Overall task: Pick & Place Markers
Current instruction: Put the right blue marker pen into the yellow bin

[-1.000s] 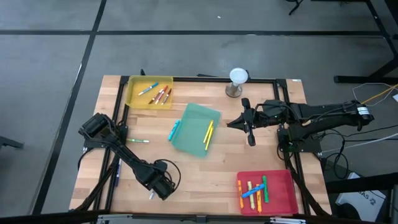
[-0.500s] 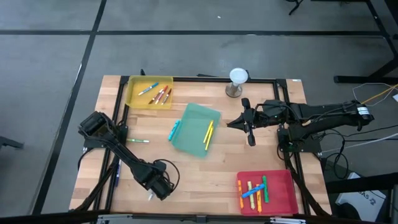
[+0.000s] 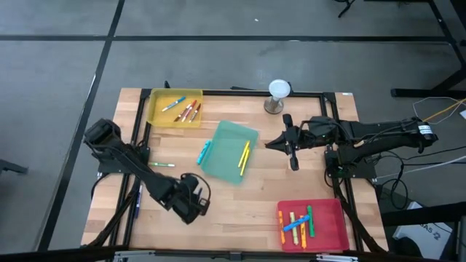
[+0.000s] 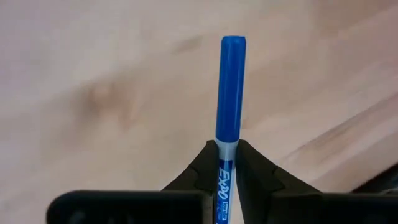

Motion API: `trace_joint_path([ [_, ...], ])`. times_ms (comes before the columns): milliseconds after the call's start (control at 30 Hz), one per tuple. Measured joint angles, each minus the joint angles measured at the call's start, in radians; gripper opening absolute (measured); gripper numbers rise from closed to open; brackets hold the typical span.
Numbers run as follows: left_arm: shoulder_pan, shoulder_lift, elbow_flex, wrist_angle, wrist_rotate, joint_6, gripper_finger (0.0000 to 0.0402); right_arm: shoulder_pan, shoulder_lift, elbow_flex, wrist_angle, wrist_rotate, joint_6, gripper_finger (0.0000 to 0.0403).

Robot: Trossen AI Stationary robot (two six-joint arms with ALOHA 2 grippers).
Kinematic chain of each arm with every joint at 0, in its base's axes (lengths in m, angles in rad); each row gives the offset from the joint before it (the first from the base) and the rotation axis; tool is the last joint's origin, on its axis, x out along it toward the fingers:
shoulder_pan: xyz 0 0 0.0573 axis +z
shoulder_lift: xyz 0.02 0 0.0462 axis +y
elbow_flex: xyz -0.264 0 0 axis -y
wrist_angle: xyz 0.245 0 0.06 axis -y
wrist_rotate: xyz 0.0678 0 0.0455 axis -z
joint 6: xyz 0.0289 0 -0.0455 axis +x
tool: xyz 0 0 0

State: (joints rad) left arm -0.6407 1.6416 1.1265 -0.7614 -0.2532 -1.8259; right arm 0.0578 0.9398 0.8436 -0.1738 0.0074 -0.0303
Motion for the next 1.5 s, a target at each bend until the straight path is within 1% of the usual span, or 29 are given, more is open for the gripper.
trace_joint_path([
  [167,0.057,-0.101,0.0,0.007,-0.165,0.107,0.0027,0.0,0.0,0.0,0.047,0.0,0.004,0.0013],
  [300,0.106,-0.182,0.001,0.059,-0.294,0.259,0.0027,0.0,0.0,0.0,0.08,-0.001,0.022,0.0013],
  [367,0.132,-0.217,0.001,0.111,-0.338,0.363,0.0027,0.0,0.0,0.0,0.103,-0.001,0.045,0.0013],
  [467,0.177,-0.258,0.001,0.204,-0.365,0.507,0.0027,0.0,0.0,0.0,0.125,-0.003,0.055,0.0013],
  [633,0.25,-0.29,0.002,0.351,-0.361,0.716,0.0027,0.0,0.0,0.0,0.18,-0.012,0.093,0.0013],
  [833,0.321,-0.296,0.002,0.559,-0.324,0.959,0.0027,0.0,0.0,0.0,0.229,-0.012,0.119,0.0013],
  [967,0.356,-0.296,0.002,0.717,-0.289,1.125,0.0027,0.0,0.0,0.0,0.26,-0.014,0.196,0.0013],
  [1033,0.372,-0.299,0.002,0.782,-0.272,1.194,0.0027,0.0,0.0,0.0,0.279,-0.046,0.222,0.0013],
  [1167,0.404,-0.309,0.002,0.865,-0.238,1.281,0.0027,0.0,0.0,0.0,0.316,-0.078,0.237,0.0016],
  [1267,0.422,-0.315,0.002,0.905,-0.21,1.325,0.0027,0.001,0.0,0.0,0.359,-0.082,0.242,0.0026],
  [1400,0.442,-0.33,0.003,0.927,-0.174,1.359,0.0027,0.001,0.0,0.0,0.407,-0.081,0.247,0.0046],
  [1500,0.455,-0.345,0.019,0.907,-0.171,1.387,0.0027,0.001,0.0,0.011,0.408,-0.081,0.257,0.0064],
])
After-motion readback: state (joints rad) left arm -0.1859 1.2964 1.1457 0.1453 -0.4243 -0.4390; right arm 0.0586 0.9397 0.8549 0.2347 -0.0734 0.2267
